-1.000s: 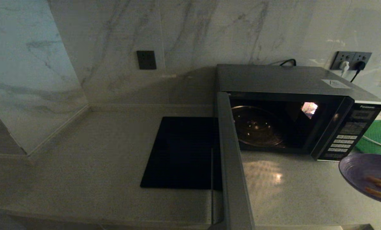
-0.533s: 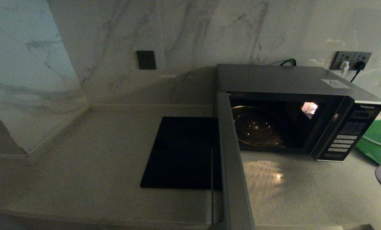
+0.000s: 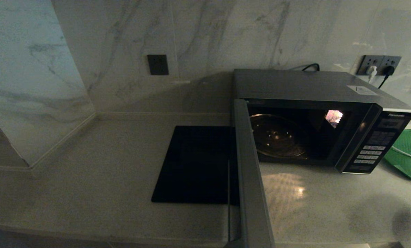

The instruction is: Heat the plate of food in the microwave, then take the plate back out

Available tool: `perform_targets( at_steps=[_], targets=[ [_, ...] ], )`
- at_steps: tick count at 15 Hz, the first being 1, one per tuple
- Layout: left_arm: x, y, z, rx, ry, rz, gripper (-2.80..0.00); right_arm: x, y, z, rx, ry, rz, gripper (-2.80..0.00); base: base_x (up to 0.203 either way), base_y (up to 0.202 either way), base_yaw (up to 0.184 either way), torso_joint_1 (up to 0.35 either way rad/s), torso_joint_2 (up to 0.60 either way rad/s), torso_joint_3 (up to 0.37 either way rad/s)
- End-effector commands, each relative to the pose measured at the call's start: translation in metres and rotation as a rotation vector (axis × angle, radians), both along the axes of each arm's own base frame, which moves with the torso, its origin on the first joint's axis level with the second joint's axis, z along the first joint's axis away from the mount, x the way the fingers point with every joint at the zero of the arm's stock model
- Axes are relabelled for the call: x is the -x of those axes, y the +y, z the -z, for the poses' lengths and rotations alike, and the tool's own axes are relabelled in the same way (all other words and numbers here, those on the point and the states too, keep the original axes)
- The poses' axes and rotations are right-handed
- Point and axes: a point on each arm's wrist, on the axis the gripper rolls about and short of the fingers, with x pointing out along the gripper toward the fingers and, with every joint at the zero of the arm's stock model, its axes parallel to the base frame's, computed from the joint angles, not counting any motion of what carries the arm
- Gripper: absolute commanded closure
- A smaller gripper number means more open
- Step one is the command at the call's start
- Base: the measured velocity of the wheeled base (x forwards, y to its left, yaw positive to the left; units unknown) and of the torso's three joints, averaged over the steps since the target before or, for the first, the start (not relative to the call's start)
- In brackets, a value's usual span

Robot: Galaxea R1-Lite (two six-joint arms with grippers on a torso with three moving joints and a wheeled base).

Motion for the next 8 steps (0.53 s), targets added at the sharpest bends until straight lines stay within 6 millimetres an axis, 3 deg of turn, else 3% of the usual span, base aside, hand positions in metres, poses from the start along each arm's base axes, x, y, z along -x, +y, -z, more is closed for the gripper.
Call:
perform_targets(
  at_steps=[1,7,8],
  targets=[
    [0.000,0.000,0.000,0.001,0.001,-0.001,0.00,-0.003,-0.016,0.016,-0.039,0.004,0.012,0.00,0.000,0.000,0.000,0.000,0.00,0.000],
    [0.000,0.000,0.000,0.001,0.000,-0.001,0.00,-0.010,-0.038,0.032,-0.037,0.005,0.009,0.00,0.000,0.000,0.000,0.000,0.00,0.000],
    [0.000,0.000,0.000,0.001,0.000,-0.002,0.00,-0.012,-0.040,0.033,-0.036,0.004,0.008,-1.23,0.000,0.000,0.000,0.000,0.00,0.000]
  ],
)
